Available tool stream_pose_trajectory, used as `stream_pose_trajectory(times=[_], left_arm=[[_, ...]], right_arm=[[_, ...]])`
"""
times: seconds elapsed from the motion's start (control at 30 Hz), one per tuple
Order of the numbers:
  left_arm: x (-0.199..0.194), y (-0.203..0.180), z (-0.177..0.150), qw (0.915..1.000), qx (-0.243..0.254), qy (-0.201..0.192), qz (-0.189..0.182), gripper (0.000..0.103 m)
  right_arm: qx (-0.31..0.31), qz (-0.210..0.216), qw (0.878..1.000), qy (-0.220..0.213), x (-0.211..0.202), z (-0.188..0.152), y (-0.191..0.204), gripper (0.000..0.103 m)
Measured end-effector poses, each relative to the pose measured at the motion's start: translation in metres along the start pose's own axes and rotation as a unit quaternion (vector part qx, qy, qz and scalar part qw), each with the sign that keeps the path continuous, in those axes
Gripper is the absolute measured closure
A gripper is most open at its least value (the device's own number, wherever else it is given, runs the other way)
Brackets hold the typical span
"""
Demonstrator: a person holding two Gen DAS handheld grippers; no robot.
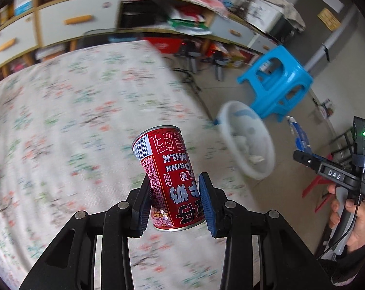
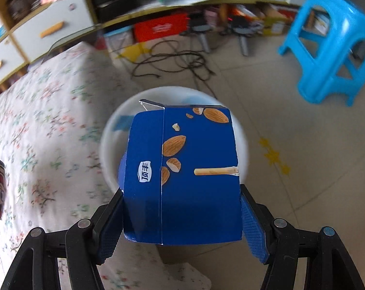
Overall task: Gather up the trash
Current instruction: 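Carry the red can and blue box to the white bin and release both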
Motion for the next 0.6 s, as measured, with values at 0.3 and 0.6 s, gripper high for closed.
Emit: stream_pose_trajectory(times=[0.3, 0.6], left_arm=[[0.040, -0.080, 0.033, 0.9978, 0.053, 0.006, -0.039, 0.064], [0.072, -0.113, 0.055, 0.9965, 0.070, -0.001, -0.045, 0.063]], right_arm=[[0.031, 0.002, 1.000, 0.006, -0.005, -0.003, -0.035, 0.030], [0.048, 0.006, 0.999, 0.004, -0.008, -0.002, -0.053, 0.030]])
Point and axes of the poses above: each gripper's, at about its wrist camera, not at the fingertips, and x roughly the way its jaws point, y to its left, z to its top, the point moved 4 cm from there along x, roughly the way its jaws point, and after that the axes turned 3 degrees about x, right-handed, at the moved point
